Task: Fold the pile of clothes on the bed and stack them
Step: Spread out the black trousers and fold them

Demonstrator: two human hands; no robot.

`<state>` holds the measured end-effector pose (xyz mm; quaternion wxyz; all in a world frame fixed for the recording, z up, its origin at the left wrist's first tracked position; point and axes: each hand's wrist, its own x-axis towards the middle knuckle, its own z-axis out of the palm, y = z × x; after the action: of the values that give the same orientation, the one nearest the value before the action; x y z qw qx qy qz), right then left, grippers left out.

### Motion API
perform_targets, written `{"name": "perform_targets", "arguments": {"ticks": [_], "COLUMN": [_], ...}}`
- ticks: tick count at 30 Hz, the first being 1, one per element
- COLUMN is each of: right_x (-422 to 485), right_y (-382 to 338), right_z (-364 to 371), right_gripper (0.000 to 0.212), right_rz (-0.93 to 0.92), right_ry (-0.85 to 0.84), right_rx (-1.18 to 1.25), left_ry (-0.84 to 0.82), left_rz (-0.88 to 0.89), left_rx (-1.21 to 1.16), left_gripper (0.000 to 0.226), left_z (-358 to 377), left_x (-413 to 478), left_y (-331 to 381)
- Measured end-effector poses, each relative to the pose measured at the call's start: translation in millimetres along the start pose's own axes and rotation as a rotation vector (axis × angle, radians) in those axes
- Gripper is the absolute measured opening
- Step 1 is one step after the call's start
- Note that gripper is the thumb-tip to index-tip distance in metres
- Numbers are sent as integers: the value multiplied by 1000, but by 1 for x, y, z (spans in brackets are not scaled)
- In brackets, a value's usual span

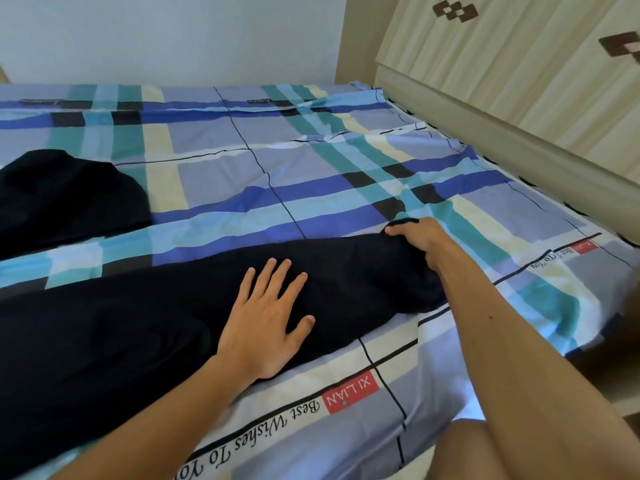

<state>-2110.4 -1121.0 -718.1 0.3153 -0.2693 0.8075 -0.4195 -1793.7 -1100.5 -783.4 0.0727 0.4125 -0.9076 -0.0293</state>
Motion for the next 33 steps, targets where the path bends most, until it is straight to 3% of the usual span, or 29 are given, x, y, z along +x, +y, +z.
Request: {"name": "perform_targets", "arguments": {"ticks": [3,8,10,14,17,20,23,26,30,33], "right_x": [2,-4,-16,-57,-78,-72,-47,-26,-26,-35], "right_y": [-2,11,2,-13,12,39,53,71,76,61], "right_z": [-3,10,15,36,72,85,50,8,2,19], "right_gripper": [37,68,64,43,62,71,79,91,91,96], "right_rz": [-220,-358,-499,-588,-642,-698,-615,-460,-364,-300], "right_ry": [204,511,441,-146,-352,-331,-171,-1,64,90], "right_rx": [101,-487,-525,-437,-691,-988,-1058,-1142,-1171,-1139], "left_ry": [-5,-47,-59,-84,-134,-207,-231,-193,-247,-253], "left_rz": [3,-20,-29,-37,-31,-45,-54,-115,-215,-265], "left_rx": [2,7,5,-4,-10,-40,7,27,-7,-58], "left_gripper": [79,92,97,102,106,103,94,107,128,129], "left_z": [1,3,3,3,-1,-21,-47,-68,-78,-74], "left_x": [1,3,4,6,8,6,-19,-63,-115,-140], "left_y": [0,1,1,0,0,-5,-30,-74,-129,-153]}}
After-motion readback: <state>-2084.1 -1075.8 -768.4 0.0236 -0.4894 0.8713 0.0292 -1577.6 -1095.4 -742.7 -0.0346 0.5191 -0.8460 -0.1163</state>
